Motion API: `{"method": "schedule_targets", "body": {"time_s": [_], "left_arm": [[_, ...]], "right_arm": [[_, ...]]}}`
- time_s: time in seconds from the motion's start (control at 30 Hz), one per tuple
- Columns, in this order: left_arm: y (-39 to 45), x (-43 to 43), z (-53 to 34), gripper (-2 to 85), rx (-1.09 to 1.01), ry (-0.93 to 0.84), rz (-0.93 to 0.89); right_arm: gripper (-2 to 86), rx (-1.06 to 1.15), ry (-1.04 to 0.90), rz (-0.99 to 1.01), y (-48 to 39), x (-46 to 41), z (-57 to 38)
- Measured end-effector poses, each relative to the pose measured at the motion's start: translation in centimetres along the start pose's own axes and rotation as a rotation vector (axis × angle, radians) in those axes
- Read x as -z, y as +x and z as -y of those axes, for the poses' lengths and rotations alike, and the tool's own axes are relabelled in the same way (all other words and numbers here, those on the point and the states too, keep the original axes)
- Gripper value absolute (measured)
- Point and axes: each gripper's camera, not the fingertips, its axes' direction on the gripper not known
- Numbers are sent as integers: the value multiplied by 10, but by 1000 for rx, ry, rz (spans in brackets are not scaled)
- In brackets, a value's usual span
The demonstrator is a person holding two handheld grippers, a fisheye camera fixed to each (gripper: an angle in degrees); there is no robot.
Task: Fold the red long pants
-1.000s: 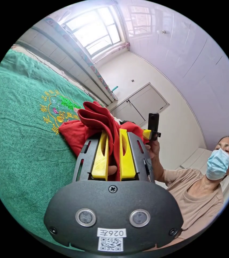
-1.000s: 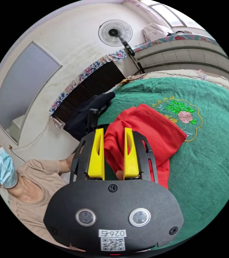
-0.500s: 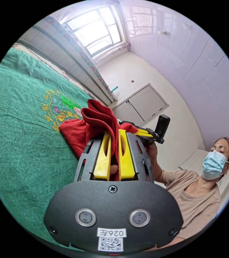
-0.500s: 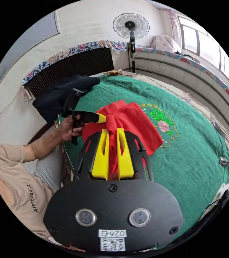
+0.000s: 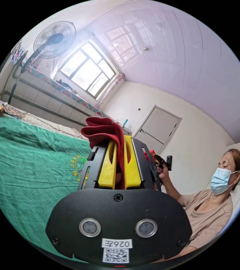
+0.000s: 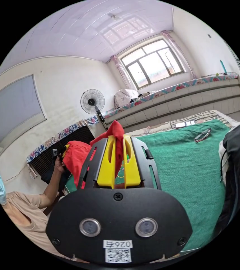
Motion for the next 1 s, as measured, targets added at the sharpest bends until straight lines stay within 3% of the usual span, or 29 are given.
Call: {"method": "schedule_targets", "body": {"time_s": [0.23,0.33,0.43,0.5,0.57,0.63,0.77,0.83,0.97,1.0], "left_arm": [[-4,-19,40,40,-8,-147,153],[-47,-29,20,46,153,-268,303],[-116,-42,-28,51,457,-365,475],[-142,-52,-70,58,557,-456,593],[-137,-47,-89,70,542,-343,618],[-129,-36,-98,81,565,-238,639],[-78,-19,-85,73,447,-78,1019],[-53,-24,-81,32,350,-14,1057],[-50,-98,-78,15,188,-271,840],[-56,-125,-86,79,165,-363,859]], "right_arm": [[16,-107,-42,55,30,6,-5],[12,-156,-144,-26,48,4,-6],[0,-272,-290,-198,84,0,-9],[4,-389,-320,-148,113,6,-16],[13,-448,-292,-20,122,8,-20],[18,-410,-287,47,113,1,-18],[29,-121,-490,10,54,-64,-8],[37,-20,-578,4,27,-100,-14],[65,149,-741,43,-26,-180,-40],[71,197,-782,24,-37,-200,-51]]}}
